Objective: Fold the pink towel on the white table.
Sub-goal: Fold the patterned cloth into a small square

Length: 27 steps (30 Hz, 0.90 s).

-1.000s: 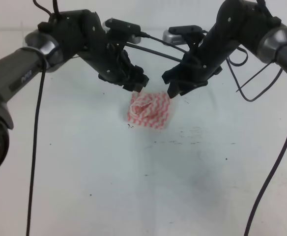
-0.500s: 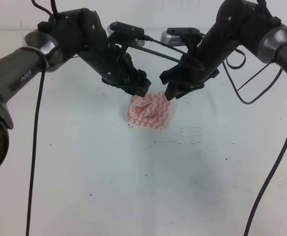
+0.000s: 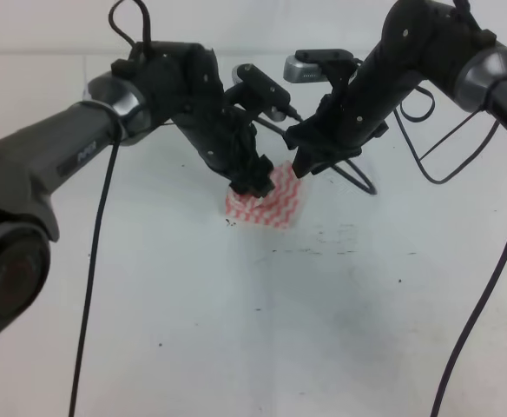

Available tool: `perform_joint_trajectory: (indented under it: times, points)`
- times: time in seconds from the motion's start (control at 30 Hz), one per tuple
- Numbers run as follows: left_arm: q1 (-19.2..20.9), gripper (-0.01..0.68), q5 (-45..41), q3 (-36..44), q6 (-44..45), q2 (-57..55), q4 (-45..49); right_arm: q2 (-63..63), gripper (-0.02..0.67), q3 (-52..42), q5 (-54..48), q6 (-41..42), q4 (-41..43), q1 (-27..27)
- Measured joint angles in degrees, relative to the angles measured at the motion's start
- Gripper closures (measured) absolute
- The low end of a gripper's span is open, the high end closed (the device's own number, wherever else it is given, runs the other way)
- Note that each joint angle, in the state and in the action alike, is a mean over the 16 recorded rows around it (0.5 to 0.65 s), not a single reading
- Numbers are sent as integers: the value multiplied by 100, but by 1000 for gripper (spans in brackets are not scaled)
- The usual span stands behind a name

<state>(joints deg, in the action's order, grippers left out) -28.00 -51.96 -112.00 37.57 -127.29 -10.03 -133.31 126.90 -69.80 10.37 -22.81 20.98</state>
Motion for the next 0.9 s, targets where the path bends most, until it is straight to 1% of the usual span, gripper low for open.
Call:
perform_joint_trajectory:
  times: [0.17, 0.57, 0.77, 0.9]
  points:
    - [-36, 272, 85, 0, 2, -83, 235, 0, 464, 0, 0, 0, 7, 0]
    - [-37, 284, 455, 0, -122, -247, 281, 14, 464, 1, -14, 5, 22, -1]
    - [-37, 344, 629, 1, -243, -270, 317, 11, 464, 1, -14, 7, 27, -1]
    - [-37, 411, 698, 1, -306, -270, 346, 11, 464, 1, -14, 10, 24, -1]
